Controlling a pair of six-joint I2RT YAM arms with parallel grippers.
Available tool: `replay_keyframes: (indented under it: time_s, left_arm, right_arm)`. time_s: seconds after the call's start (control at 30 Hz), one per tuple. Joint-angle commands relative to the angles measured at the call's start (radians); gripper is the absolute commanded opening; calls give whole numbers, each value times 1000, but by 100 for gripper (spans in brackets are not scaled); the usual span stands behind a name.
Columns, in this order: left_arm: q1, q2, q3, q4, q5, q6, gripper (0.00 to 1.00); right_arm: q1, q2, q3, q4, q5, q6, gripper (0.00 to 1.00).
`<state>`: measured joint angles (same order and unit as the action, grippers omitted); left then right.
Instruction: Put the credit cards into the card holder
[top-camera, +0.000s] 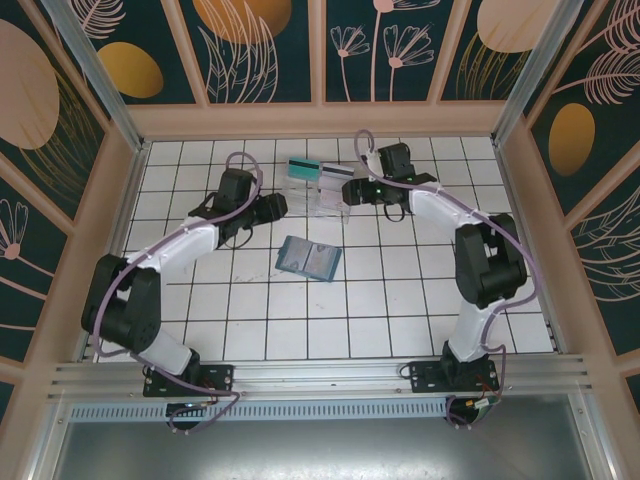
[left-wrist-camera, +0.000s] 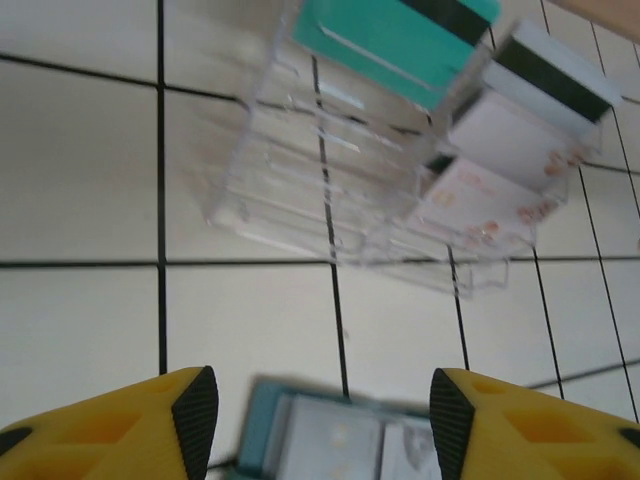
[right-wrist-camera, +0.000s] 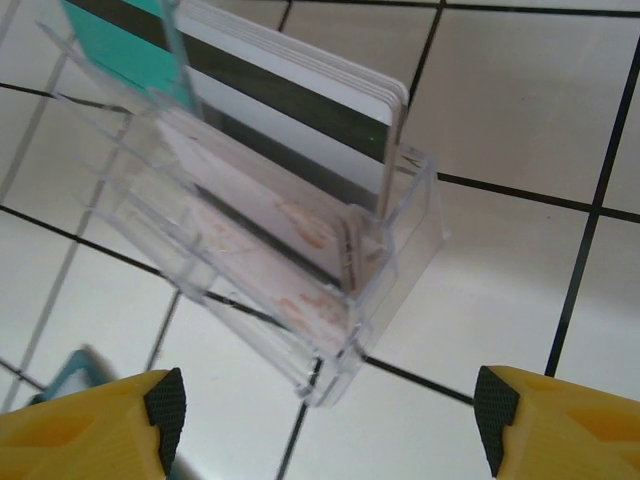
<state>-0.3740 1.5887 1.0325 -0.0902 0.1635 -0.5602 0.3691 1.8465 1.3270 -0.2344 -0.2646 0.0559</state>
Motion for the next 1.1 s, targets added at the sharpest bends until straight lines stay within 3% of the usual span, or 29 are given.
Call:
replay_keyframes:
  time_s: [0.0, 0.27, 0.47, 0.87, 1.07]
  left_arm:
    - [45, 79, 68, -6, 12, 50, 62]
    - [75, 297, 220, 51, 140, 71, 62]
    - [75, 426, 307, 50, 160, 98, 60]
    - [74, 519, 294, 103, 202, 82, 57]
    - [75, 528, 275, 116, 200, 82, 57]
  right_arm:
    - [6, 47, 30, 12, 16, -44, 86]
    - [27, 144, 100, 7, 43, -70, 87]
    - [51, 205, 160, -13, 73, -82, 87]
    - [68, 266, 190, -17, 110, -84, 87]
    - [63, 264, 201, -5, 151, -71, 81]
